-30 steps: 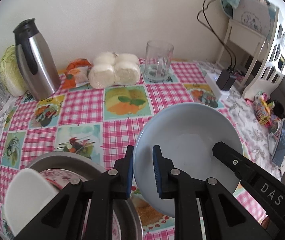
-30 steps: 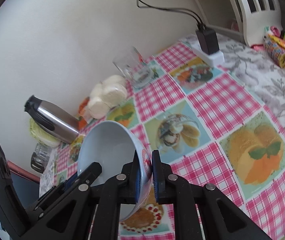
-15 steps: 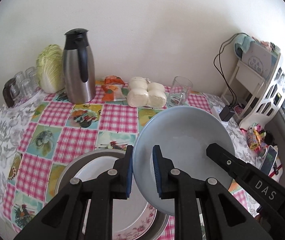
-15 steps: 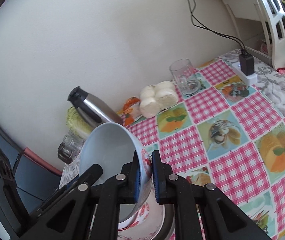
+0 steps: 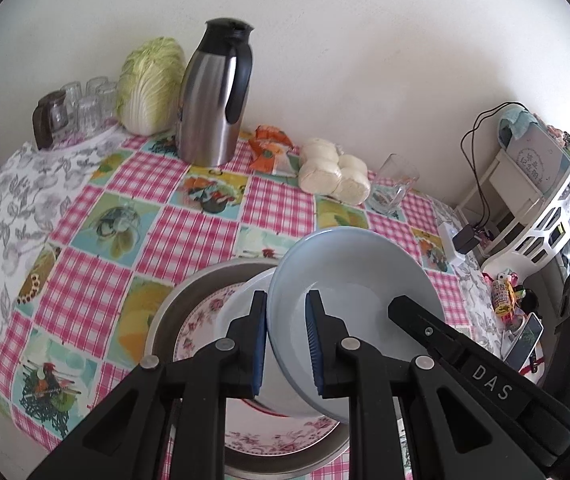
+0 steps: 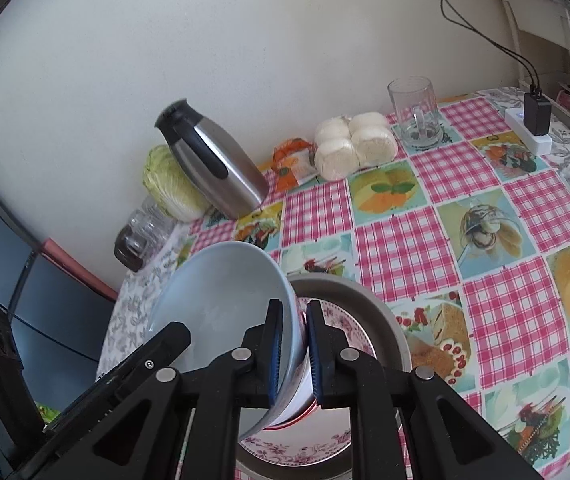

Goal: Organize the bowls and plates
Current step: 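Lower the light blue bowl into the white square bowl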

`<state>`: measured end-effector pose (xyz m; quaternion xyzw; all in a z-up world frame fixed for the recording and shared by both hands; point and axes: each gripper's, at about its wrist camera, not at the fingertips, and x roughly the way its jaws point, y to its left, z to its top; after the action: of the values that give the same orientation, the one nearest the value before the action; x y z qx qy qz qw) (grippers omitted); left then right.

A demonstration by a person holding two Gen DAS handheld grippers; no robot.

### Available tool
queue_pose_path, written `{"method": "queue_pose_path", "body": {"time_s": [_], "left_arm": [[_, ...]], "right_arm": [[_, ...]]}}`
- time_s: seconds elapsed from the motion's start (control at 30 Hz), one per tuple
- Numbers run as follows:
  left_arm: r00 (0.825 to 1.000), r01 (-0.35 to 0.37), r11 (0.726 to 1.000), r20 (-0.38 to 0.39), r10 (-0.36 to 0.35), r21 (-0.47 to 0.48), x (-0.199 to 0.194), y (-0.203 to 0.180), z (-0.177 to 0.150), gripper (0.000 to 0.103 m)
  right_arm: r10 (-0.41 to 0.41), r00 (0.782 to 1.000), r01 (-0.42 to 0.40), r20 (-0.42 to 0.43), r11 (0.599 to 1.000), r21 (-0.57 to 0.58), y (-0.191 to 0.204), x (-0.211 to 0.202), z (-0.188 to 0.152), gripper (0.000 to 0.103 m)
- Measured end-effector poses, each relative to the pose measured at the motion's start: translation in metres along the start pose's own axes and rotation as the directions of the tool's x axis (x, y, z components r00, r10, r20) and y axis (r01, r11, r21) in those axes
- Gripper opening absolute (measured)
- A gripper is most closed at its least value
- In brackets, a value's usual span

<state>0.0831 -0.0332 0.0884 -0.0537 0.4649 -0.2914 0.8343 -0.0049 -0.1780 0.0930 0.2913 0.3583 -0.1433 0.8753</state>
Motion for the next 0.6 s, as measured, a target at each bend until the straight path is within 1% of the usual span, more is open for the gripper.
{"method": "queue_pose_path", "body": {"time_s": [0.17,0.23,0.37,0.47,0.57,0.6], "left_arm": [[1.000,0.004,0.999,-0.025,-0.005,-0.039,0.009,0.014,-0.003,0.018],[1.000,0.002,0.999,-0.026,-0.003,-0.041,0.011,0.016,-0.003,0.015],[0.999,-0.009,0.999,-0.038,0.007,-0.043,0.017,0.020,-0.005,0.011],[0.999,-0.026,0.999,-0.046,0.024,-0.041,0.021,0.022,-0.006,0.010],[0.999,-0.043,0.998,-0.035,0.042,-0.043,0.020,0.026,-0.006,0.009],[0.999,-0.039,0.998,-0.031,0.037,-0.046,0.019,0.027,-0.005,0.008]], "right_arm": [[-0.022,0.999,0.022,-0.037,1.000,-0.018,0.005,0.013,-0.005,0.015],[-0.031,0.998,0.030,-0.046,0.999,-0.022,0.006,0.017,-0.007,0.015],[-0.048,0.997,0.047,-0.057,0.999,-0.017,0.006,0.022,-0.008,0.015],[-0.056,0.997,0.055,-0.056,0.998,-0.014,0.005,0.024,-0.008,0.017],[-0.049,0.997,0.048,-0.052,0.999,-0.017,0.005,0.023,-0.008,0.016],[-0.045,0.998,0.045,-0.049,0.999,-0.020,0.006,0.022,-0.008,0.016]]}}
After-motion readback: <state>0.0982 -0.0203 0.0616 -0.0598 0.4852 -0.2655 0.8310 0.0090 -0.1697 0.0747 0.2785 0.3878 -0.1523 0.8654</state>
